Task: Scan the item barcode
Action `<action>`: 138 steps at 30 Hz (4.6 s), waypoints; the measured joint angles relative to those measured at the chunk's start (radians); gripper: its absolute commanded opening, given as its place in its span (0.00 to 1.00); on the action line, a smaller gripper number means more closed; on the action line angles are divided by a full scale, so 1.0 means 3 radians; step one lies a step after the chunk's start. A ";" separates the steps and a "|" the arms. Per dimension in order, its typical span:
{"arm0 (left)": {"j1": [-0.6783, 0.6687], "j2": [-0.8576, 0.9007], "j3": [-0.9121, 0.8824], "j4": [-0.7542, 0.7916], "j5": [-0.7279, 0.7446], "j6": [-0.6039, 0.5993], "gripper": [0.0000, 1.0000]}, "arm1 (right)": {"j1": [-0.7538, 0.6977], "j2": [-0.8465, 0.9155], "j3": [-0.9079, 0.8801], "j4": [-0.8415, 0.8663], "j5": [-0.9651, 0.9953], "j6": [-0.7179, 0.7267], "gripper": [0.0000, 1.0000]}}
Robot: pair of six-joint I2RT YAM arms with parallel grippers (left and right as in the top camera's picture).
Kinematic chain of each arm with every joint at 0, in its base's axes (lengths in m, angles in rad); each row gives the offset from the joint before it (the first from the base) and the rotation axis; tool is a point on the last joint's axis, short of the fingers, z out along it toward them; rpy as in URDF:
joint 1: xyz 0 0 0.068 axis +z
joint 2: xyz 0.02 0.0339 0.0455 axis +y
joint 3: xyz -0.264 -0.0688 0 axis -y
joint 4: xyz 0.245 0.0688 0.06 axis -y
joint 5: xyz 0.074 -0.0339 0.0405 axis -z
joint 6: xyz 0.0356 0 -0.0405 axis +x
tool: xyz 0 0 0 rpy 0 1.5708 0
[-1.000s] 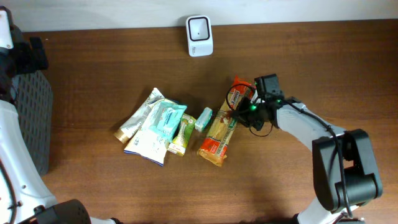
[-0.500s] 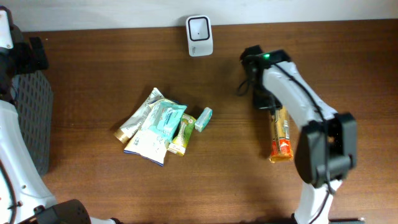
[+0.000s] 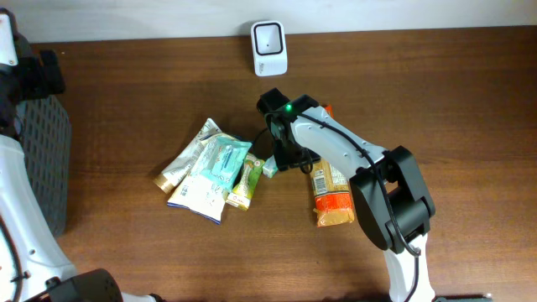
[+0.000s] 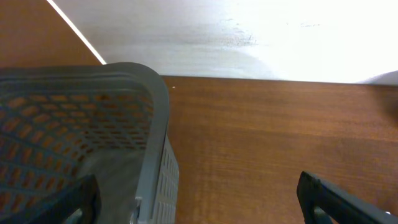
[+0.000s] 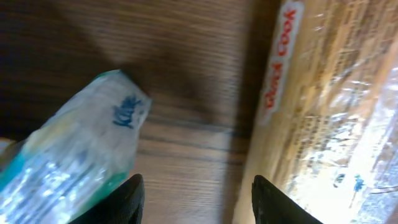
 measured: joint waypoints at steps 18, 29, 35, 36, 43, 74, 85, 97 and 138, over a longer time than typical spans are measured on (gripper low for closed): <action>0.0000 0.0000 0.0000 0.0004 -0.0001 0.0001 0.99 | -0.1681 -0.0601 -0.0062 -0.0229 -0.1514 -0.1100 0.65; 0.0000 0.0000 0.0000 0.0000 0.0000 0.0000 0.99 | -0.1795 -0.0539 -0.1366 0.1078 -0.2321 -0.1415 0.61; 0.0000 0.0000 0.0000 0.0000 0.0000 0.0001 0.99 | -0.1822 -0.0361 -0.1358 0.1026 -0.2688 -0.1429 0.44; 0.0000 0.0000 0.0000 0.0000 0.0000 0.0001 0.99 | -0.1816 -0.0347 -0.1358 0.0992 -0.2728 -0.1431 0.50; 0.0000 0.0000 0.0000 0.0001 0.0000 0.0000 0.99 | -0.1586 -0.0346 -0.1324 0.1006 -0.2773 -0.1350 0.51; 0.0000 0.0000 0.0000 0.0000 0.0000 0.0000 0.99 | -0.0666 0.0131 0.0295 -0.0757 -0.0114 -0.0432 0.58; 0.0000 0.0000 0.0000 0.0005 -0.0001 0.0000 0.99 | -0.1685 -0.0210 0.0314 -0.0621 -0.1167 -0.1129 0.84; 0.0000 0.0000 0.0000 0.0000 -0.0001 0.0001 0.99 | -0.1839 -0.0431 -0.1235 0.1160 -0.2082 -0.1521 0.24; 0.0000 0.0000 0.0000 0.0003 0.0000 0.0001 0.99 | -0.0322 0.0612 -0.0109 0.6119 0.0689 -0.4520 0.04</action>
